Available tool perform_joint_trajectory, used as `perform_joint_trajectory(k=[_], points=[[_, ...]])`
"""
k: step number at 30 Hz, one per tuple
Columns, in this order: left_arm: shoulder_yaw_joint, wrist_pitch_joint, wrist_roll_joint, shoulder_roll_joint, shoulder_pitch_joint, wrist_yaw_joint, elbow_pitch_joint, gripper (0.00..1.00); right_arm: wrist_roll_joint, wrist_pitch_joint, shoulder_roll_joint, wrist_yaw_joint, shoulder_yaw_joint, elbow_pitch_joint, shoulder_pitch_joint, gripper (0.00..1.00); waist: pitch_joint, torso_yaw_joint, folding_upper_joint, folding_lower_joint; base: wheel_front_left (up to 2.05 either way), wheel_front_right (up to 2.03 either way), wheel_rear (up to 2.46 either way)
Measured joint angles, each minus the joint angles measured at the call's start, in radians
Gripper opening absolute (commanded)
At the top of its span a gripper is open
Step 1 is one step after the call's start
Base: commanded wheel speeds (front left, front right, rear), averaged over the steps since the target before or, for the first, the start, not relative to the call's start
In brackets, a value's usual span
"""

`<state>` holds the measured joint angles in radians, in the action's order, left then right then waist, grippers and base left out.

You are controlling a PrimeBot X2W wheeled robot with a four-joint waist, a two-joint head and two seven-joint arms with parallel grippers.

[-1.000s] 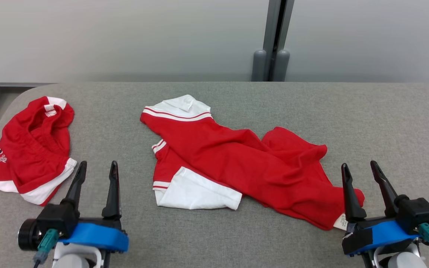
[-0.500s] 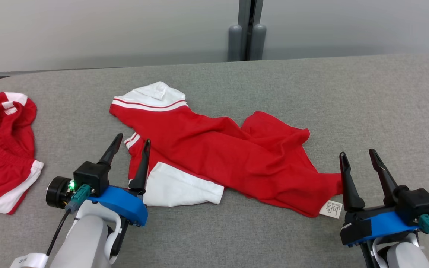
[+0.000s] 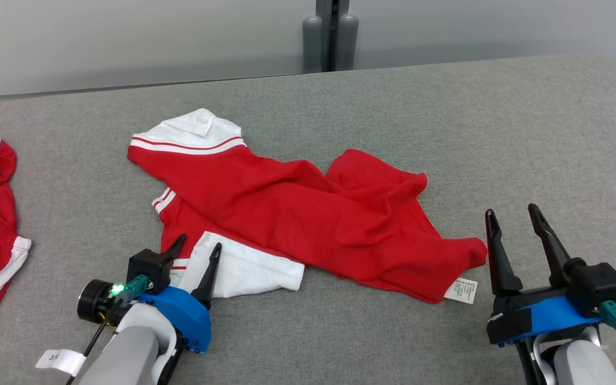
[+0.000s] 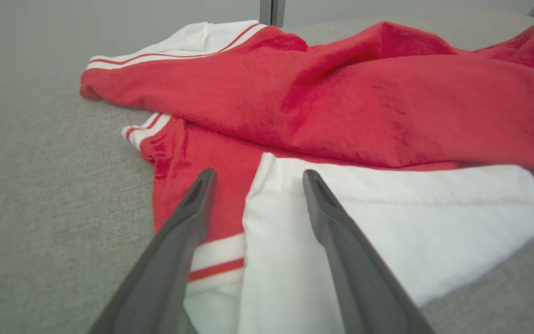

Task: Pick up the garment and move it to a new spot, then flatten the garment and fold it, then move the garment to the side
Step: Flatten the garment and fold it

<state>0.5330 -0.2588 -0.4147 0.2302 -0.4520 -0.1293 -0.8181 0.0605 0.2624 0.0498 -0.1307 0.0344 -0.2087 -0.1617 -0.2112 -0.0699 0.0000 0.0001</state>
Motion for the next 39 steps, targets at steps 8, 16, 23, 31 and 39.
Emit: perform_joint_trajectory(k=[8,16,23,31,39], points=[[0.066,-0.003,-0.052,0.005,-0.048,0.000,-0.070,1.00,-0.004,0.000,0.000,0.000,-0.002,0.001,-0.014,1.00,-0.008,-0.016,0.0000,0.0000,0.00,0.00,0.00],[0.129,-0.004,-0.076,-0.002,-0.083,0.000,-0.100,0.00,-0.006,0.000,0.000,0.000,0.002,0.001,-0.014,1.00,-0.009,-0.017,0.0000,0.0000,0.00,0.00,0.00],[0.099,-0.004,-0.087,0.007,-0.075,0.000,-0.029,0.00,-0.006,0.000,0.000,0.000,0.015,0.002,-0.004,1.00,0.017,0.005,0.0000,0.0000,0.00,0.00,0.00],[0.059,-0.004,-0.044,0.012,0.104,0.000,0.201,0.00,0.010,0.000,0.000,0.000,0.028,-0.006,0.028,1.00,0.069,0.071,0.0000,-0.0002,0.00,0.00,0.00],[0.066,-0.004,-0.015,0.013,0.321,0.000,0.332,0.00,0.020,0.000,0.000,0.000,0.030,-0.012,0.044,1.00,0.102,0.135,0.0000,-0.0002,0.00,0.00,0.00]])
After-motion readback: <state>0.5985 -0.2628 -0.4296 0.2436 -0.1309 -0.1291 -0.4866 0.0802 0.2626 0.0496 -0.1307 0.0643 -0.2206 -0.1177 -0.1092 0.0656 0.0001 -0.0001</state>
